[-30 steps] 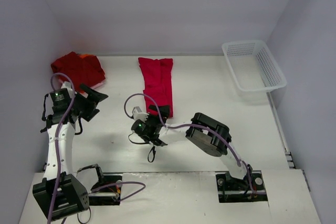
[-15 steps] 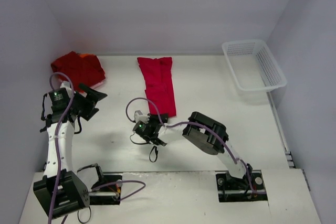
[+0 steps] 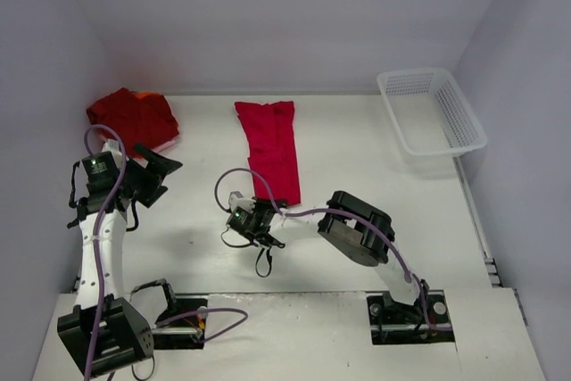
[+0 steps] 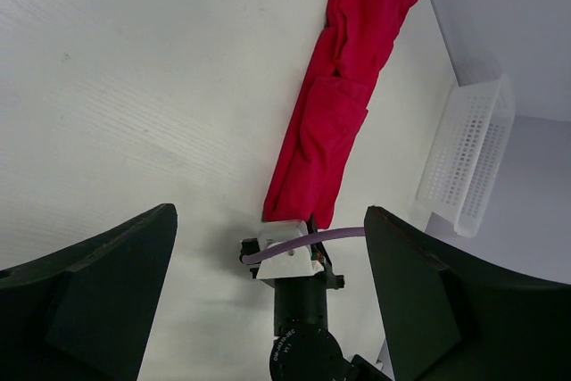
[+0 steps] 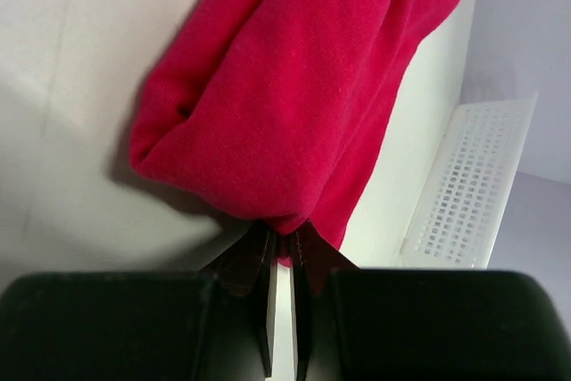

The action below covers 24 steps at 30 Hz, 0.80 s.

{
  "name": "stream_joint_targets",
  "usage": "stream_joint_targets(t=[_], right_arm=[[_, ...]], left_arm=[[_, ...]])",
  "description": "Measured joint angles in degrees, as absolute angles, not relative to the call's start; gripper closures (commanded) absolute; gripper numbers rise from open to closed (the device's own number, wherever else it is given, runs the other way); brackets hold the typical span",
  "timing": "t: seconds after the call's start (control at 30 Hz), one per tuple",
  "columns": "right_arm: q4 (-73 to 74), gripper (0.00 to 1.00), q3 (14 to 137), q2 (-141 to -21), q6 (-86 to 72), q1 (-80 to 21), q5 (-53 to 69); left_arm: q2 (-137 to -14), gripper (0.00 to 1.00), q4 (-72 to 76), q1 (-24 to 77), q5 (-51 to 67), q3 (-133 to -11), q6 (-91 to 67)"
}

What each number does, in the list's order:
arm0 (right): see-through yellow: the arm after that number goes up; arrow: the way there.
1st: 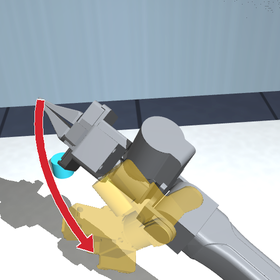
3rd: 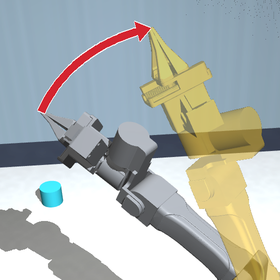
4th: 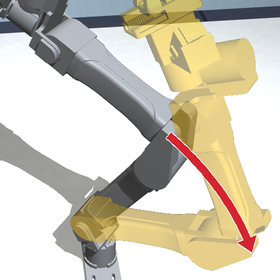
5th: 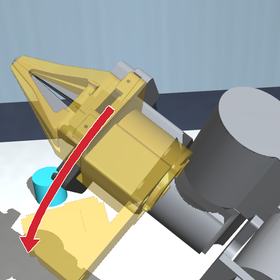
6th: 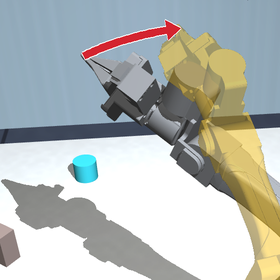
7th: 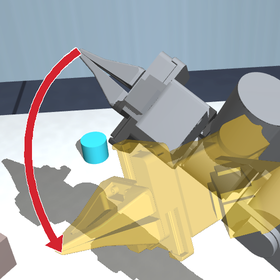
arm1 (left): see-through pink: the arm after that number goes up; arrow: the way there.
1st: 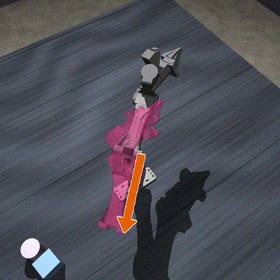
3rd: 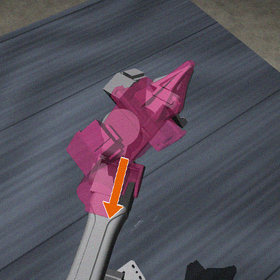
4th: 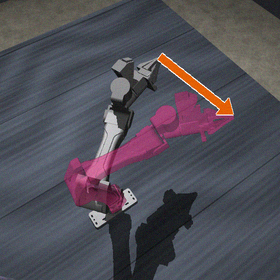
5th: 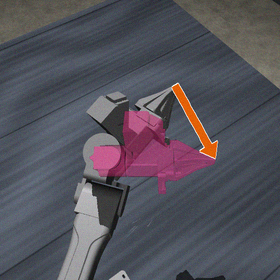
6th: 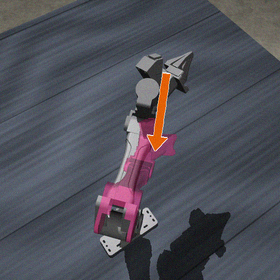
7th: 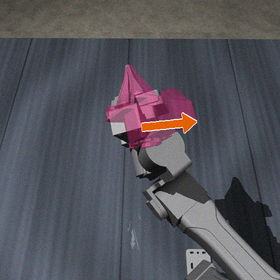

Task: Fold and stack the t-shirts
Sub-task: Fold the tshirt

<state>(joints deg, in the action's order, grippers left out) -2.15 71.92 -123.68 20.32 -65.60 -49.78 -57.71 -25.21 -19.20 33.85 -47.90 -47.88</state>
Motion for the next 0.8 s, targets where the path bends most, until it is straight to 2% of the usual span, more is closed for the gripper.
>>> stream_joint_targets(t=[0.37,0.8], right_arm=[[6.7,1.0,72.3,-118.6,15.8,-68.1,-47.0],[18.7,1.0,72.3,-112.6,4.4,-76.8,-47.6]], left_arm=[[-55.7,0.19,-27.7,-19.2,33.5,-47.9,-47.2],[-50.2,0.19,-32.5,-19.2,33.4,-49.5,-46.7]])
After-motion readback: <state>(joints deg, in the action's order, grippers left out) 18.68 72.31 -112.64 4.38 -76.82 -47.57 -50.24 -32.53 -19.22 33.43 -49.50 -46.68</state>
